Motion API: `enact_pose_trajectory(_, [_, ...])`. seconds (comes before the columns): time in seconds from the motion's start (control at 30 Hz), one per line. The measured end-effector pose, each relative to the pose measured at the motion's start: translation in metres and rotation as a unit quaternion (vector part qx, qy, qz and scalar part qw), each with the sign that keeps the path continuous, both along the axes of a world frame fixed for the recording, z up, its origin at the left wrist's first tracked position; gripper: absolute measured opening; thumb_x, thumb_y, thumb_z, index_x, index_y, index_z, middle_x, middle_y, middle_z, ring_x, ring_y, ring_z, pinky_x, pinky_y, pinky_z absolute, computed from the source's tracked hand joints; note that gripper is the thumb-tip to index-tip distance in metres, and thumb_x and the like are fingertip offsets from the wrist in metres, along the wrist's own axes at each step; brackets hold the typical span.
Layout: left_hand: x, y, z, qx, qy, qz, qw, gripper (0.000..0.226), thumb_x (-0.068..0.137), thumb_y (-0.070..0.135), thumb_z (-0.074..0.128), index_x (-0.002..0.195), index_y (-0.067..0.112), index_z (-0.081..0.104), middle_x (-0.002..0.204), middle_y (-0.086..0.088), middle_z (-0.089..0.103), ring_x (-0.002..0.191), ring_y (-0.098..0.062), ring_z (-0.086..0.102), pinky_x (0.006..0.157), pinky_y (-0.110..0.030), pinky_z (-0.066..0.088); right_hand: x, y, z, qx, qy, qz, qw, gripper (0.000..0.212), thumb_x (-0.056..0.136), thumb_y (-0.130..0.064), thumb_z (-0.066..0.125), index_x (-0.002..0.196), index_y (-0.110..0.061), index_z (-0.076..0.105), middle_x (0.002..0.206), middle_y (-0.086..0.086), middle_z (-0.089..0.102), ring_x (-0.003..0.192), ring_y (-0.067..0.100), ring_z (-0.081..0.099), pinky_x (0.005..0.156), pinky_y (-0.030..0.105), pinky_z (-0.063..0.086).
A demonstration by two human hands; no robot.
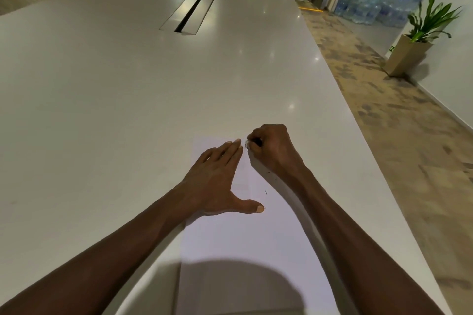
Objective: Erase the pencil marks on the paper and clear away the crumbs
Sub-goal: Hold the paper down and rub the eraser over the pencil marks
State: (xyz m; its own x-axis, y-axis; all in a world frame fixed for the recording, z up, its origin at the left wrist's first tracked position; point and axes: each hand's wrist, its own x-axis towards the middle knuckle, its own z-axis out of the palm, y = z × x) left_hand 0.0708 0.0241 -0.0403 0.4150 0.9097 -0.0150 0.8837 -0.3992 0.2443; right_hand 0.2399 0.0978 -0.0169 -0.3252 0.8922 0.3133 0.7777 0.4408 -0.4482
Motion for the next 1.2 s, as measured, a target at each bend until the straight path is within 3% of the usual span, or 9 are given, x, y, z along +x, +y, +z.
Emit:
enact_pose_trajectory(0.17, [0.0, 0.001, 0.001, -0.002, -0.002, 0.002, 1.0, 0.137, 0.058, 0.101, 0.032, 0.155, 0.012, -0.006, 0.163, 0.004, -0.015, 0.149, -0.01, -0.012, 0.122, -0.034, 0.001, 0.007, -0.009, -0.003, 0.0, -0.041, -0.013, 0.999, 0.023, 0.081, -0.002, 0.059, 0.059, 0.006, 0.059, 0.057, 0.02, 0.061, 0.056, 0.027, 0.056, 0.057, 0.043, 0.049])
enact_pose_trajectory(0.3, [0.0, 0.0, 0.002, -0.009, 0.002, 0.002, 1.0, 0.136, 0.059, 0.099, 0.034, 0.155, 0.013, -0.007, 0.163, 0.004, -0.016, 0.149, -0.01, -0.013, 0.122, -0.034, 0.0, 0.017, -0.031, -0.002, 0.001, -0.09, -0.013, 0.996, 0.019, 0.08, -0.001, 0.056, 0.065, 0.005, 0.066, 0.062, 0.019, 0.064, 0.06, 0.032, 0.059, 0.055, 0.04, 0.047])
enact_pose_trajectory(0.43, [0.0, -0.001, 0.004, -0.013, 0.0, 0.003, 1.0, 0.136, 0.059, 0.099, 0.034, 0.155, 0.013, -0.008, 0.163, 0.005, -0.017, 0.149, -0.009, -0.013, 0.121, -0.032, 0.0, 0.022, -0.054, 0.003, 0.036, -0.106, 0.0, 0.994, 0.022, 0.074, 0.006, 0.059, 0.053, 0.003, 0.053, 0.049, 0.016, 0.045, 0.049, 0.028, 0.04, 0.047, 0.03, 0.028])
enact_pose_trajectory(0.5, [0.001, -0.002, 0.006, -0.017, 0.001, 0.004, 1.0, 0.136, 0.059, 0.099, 0.035, 0.155, 0.013, -0.008, 0.163, 0.004, -0.016, 0.149, -0.009, -0.013, 0.121, -0.032, -0.001, 0.025, -0.06, 0.0, 0.02, -0.119, -0.002, 0.993, 0.02, 0.075, 0.001, 0.056, 0.055, 0.002, 0.054, 0.052, 0.016, 0.051, 0.054, 0.03, 0.049, 0.048, 0.035, 0.036])
enact_pose_trajectory(0.57, [0.002, -0.003, 0.008, -0.024, 0.001, 0.008, 1.0, 0.136, 0.059, 0.098, 0.038, 0.155, 0.014, -0.009, 0.163, 0.005, -0.016, 0.149, -0.009, -0.013, 0.121, -0.032, -0.001, 0.027, -0.065, 0.002, -0.036, -0.104, -0.015, 0.994, 0.02, 0.079, -0.007, 0.053, 0.062, -0.001, 0.062, 0.06, 0.01, 0.062, 0.06, 0.026, 0.06, 0.055, 0.04, 0.049])
enact_pose_trajectory(0.67, [0.002, -0.004, 0.01, -0.033, 0.001, 0.011, 0.999, 0.136, 0.06, 0.098, 0.039, 0.155, 0.013, -0.009, 0.163, 0.005, -0.017, 0.149, -0.01, -0.013, 0.121, -0.033, 0.0, 0.031, -0.068, 0.017, -0.113, -0.056, -0.032, 0.991, 0.019, 0.085, -0.009, 0.06, 0.072, -0.006, 0.075, 0.075, 0.003, 0.075, 0.07, 0.018, 0.068, 0.065, 0.033, 0.057])
enact_pose_trajectory(0.8, [0.002, -0.003, 0.012, -0.051, -0.002, 0.006, 0.999, 0.136, 0.061, 0.096, 0.042, 0.155, 0.013, -0.011, 0.162, 0.003, -0.019, 0.148, -0.009, -0.015, 0.122, -0.033, -0.001, 0.031, -0.071, 0.025, -0.157, 0.055, -0.048, 0.985, 0.009, 0.084, -0.009, 0.072, 0.085, -0.011, 0.081, 0.081, -0.002, 0.077, 0.068, -0.002, 0.067, 0.06, 0.005, 0.048])
enact_pose_trajectory(0.93, [-0.006, -0.002, 0.017, -0.084, -0.034, -0.003, 0.996, 0.138, 0.061, 0.092, 0.052, 0.154, 0.013, -0.011, 0.162, 0.002, -0.019, 0.147, -0.006, -0.017, 0.122, -0.033, 0.0, 0.023, -0.075, 0.021, -0.143, 0.118, -0.063, 0.981, 0.016, 0.087, -0.013, 0.073, 0.102, -0.012, 0.079, 0.073, -0.01, 0.069, 0.056, -0.006, 0.062, 0.06, 0.001, 0.043])
enact_pose_trajectory(1.2, [-0.026, -0.02, 0.019, -0.081, -0.007, -0.028, 0.996, 0.147, 0.051, 0.098, 0.051, 0.153, 0.017, -0.017, 0.158, 0.007, -0.029, 0.144, -0.003, -0.026, 0.123, -0.034, -0.002, 0.022, -0.104, 0.03, -0.147, 0.158, -0.053, 0.975, 0.009, 0.084, -0.009, 0.073, 0.077, -0.012, 0.077, 0.057, -0.018, 0.066, 0.052, -0.004, 0.062, 0.055, 0.006, 0.043])
